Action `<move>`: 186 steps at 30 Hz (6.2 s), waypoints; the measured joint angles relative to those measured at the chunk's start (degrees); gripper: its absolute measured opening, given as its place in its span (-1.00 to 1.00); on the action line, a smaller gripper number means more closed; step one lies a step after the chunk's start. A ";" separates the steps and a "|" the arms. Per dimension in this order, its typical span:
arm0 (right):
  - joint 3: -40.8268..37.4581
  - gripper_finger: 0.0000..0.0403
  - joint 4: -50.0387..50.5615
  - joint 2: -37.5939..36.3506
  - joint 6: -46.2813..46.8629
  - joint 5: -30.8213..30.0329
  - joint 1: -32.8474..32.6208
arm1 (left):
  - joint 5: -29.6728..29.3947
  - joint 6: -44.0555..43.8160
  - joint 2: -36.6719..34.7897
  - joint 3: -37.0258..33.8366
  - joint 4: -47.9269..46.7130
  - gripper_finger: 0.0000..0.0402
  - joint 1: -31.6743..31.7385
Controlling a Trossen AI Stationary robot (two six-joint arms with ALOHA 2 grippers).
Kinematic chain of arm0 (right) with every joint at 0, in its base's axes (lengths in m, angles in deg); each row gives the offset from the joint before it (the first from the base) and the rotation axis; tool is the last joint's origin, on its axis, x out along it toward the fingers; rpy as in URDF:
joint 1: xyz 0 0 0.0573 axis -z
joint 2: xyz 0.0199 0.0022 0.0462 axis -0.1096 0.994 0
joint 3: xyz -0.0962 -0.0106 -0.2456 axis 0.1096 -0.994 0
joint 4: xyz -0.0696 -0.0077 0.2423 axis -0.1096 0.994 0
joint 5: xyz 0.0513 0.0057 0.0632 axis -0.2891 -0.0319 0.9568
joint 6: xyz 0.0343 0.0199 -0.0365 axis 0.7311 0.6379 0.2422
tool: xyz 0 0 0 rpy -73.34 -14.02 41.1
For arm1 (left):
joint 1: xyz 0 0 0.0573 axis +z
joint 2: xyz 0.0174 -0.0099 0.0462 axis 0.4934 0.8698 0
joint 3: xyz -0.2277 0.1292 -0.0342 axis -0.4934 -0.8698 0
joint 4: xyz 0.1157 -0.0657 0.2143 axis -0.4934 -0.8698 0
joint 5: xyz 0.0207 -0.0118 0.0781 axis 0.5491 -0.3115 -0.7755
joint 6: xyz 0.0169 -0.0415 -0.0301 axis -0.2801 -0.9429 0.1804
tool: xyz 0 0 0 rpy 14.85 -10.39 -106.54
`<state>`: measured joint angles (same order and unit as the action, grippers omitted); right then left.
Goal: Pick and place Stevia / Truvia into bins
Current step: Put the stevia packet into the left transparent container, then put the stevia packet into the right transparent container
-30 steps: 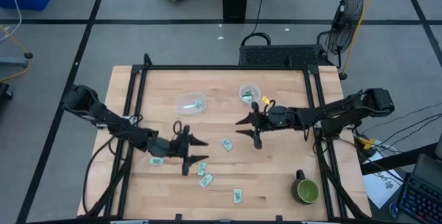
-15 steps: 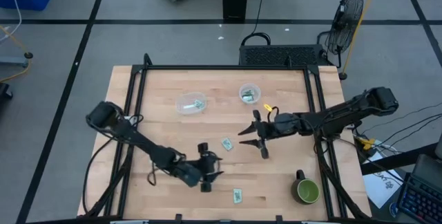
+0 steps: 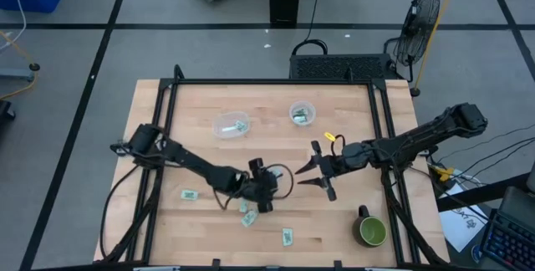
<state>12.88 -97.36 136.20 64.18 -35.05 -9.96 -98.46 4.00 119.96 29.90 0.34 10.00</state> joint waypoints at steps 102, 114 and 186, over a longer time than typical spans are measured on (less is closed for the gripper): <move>0.02 -0.46 3.36 0.00 -0.03 -0.24 0.02 | 4.59 -9.53 -30.42 -28.52 -3.09 -0.76 36.53; 0.01 -0.46 3.57 0.00 0.14 -0.24 0.02 | 5.58 -10.58 -30.41 -28.52 -2.11 -0.09 35.96; 19.52 -0.46 -10.36 47.63 -10.03 -11.54 -24.75 | 7.43 -11.28 -30.49 -28.55 36.03 0.12 2.15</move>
<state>32.40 -107.72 183.83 54.16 -46.59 -34.71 -91.03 -7.28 89.47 1.36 36.36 12.15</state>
